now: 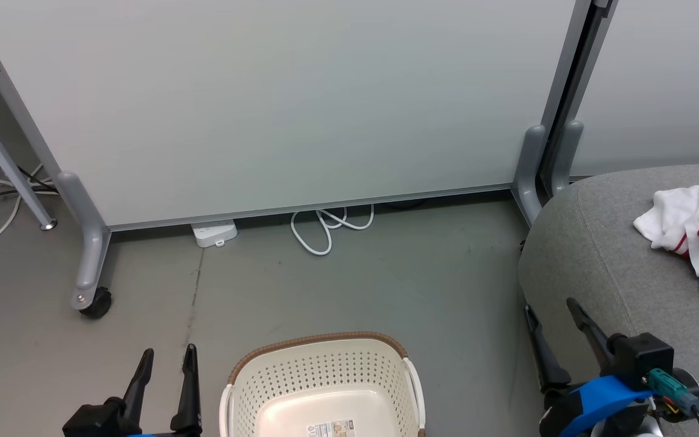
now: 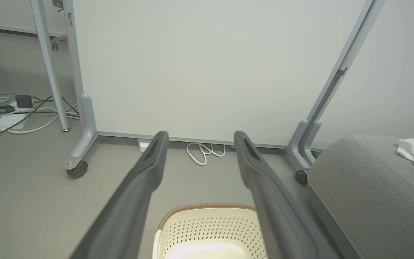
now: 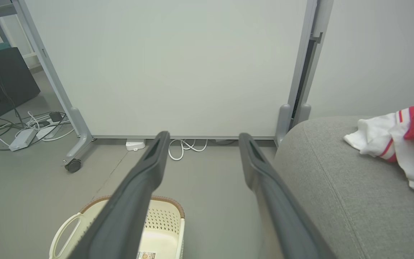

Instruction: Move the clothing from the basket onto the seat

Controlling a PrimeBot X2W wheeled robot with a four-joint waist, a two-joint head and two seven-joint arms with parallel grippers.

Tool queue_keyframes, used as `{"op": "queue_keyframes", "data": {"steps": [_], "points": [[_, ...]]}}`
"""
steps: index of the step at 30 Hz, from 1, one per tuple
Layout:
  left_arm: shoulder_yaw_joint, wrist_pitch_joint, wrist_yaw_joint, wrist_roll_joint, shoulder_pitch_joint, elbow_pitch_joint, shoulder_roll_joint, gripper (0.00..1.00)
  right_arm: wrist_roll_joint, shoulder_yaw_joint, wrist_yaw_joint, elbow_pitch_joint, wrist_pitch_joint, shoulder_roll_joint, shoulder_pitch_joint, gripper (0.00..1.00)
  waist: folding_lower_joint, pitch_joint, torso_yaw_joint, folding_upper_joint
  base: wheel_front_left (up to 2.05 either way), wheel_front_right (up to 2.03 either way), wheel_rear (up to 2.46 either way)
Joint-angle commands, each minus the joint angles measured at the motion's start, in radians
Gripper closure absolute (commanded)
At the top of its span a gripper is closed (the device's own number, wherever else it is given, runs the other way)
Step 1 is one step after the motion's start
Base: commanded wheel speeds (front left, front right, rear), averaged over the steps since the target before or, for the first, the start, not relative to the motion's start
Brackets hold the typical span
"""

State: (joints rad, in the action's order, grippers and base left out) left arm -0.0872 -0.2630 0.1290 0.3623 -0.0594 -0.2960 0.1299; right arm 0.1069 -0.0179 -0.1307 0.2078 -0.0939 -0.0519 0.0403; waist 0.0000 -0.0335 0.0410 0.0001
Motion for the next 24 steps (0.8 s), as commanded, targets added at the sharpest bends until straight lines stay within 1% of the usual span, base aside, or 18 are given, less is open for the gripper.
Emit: {"op": "queue_keyframes", "data": {"steps": [1,2,8,12,13,15,16,24], "points": [[-0.008,-0.003,0.003,0.011,-0.004,0.002,0.006,0.00,0.005,0.000,0.000,0.002,-0.003,0.002,-0.009,0.00,0.0000,0.000,0.001,-0.0001,0.00,0.00,0.00],[-0.007,0.000,0.000,0.007,0.000,0.001,0.001,1.00,0.002,0.000,0.000,0.001,0.000,0.000,0.000,1.00,0.0000,0.000,0.001,-0.0001,0.00,0.00,0.00],[-0.014,0.010,0.000,0.021,-0.017,-0.041,-0.015,1.00,0.017,0.001,0.000,0.052,0.008,0.001,-0.016,1.00,0.0000,0.001,0.001,-0.0001,0.00,0.00,0.00],[-0.002,0.030,0.000,0.091,-0.006,-0.036,-0.018,1.00,0.101,0.012,0.000,0.054,0.023,0.001,-0.008,1.00,0.0000,0.002,0.000,-0.0001,0.00,0.00,0.00],[-0.002,0.030,0.000,0.091,-0.006,-0.036,-0.018,1.00,0.101,0.012,0.000,0.054,0.023,0.001,-0.008,1.00,0.0000,0.002,0.000,-0.0001,0.00,0.00,0.00],[0.007,0.045,0.000,0.141,0.002,-0.032,-0.020,1.00,0.162,0.016,0.000,0.052,0.030,0.001,-0.005,1.00,0.0000,0.003,-0.001,-0.0001,0.00,0.00,0.00],[0.007,0.045,0.000,0.141,0.002,-0.032,-0.020,1.00,0.162,0.016,0.000,0.052,0.030,0.001,-0.005,1.00,0.0000,0.003,-0.001,-0.0001,0.00,0.00,0.00],[0.029,0.082,0.000,0.266,0.023,-0.022,-0.026,1.00,0.313,0.027,0.000,0.047,0.048,0.001,0.003,1.00,0.0000,0.005,-0.004,-0.0001,0.00,0.00,0.00]]}}
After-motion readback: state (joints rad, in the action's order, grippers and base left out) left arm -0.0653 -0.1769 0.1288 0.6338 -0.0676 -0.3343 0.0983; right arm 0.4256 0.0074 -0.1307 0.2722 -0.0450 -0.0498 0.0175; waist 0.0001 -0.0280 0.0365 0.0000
